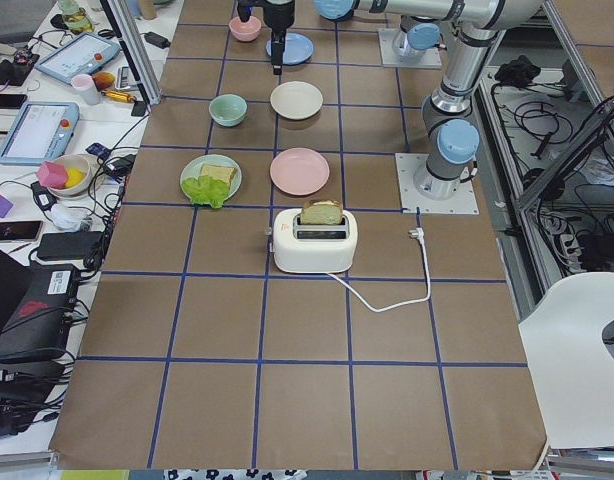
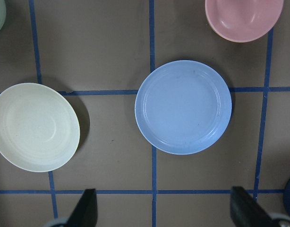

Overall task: Stack three plates with pink and blue
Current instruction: 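Lower the left gripper to the rim of the pink plate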

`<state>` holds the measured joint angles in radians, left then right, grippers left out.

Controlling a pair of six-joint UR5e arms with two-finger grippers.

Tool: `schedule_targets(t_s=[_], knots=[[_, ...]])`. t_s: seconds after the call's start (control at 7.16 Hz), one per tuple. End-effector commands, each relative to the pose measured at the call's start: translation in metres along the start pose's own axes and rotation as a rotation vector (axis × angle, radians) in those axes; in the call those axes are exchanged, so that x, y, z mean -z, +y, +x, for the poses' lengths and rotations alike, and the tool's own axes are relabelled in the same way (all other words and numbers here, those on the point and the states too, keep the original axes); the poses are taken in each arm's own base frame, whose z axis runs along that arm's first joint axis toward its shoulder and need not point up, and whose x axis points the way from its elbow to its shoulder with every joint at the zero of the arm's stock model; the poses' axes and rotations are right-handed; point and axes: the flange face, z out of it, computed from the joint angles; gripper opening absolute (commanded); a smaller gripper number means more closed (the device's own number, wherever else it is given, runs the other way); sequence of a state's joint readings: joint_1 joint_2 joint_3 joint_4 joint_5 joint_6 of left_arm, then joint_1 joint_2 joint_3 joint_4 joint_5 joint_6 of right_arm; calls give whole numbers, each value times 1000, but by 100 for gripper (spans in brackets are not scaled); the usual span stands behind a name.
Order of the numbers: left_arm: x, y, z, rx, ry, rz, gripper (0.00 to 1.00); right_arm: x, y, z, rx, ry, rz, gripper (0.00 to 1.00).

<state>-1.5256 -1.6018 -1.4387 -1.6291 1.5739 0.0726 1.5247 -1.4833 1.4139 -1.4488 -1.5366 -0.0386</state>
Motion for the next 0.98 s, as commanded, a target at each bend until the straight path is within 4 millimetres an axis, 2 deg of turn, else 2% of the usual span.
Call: schedule_targets(t_s=[0.0, 0.14, 0.28, 0.56, 0.84], knots=[[-1, 5, 1, -2, -3, -5, 100, -3, -6, 10, 29, 1, 2, 100], [-25, -1, 2, 2, 27, -62, 100, -4, -9, 26, 46, 1, -1, 100], [-58, -2, 1, 7, 35, -123, 100, -12, -11, 50, 97, 27, -18, 100], [-148, 5, 2, 5, 43, -224, 100, -31, -16, 90, 106, 38, -12, 99], [-248, 20, 2, -8, 31, -176, 100, -67, -15, 130, 130, 46, 19, 97]])
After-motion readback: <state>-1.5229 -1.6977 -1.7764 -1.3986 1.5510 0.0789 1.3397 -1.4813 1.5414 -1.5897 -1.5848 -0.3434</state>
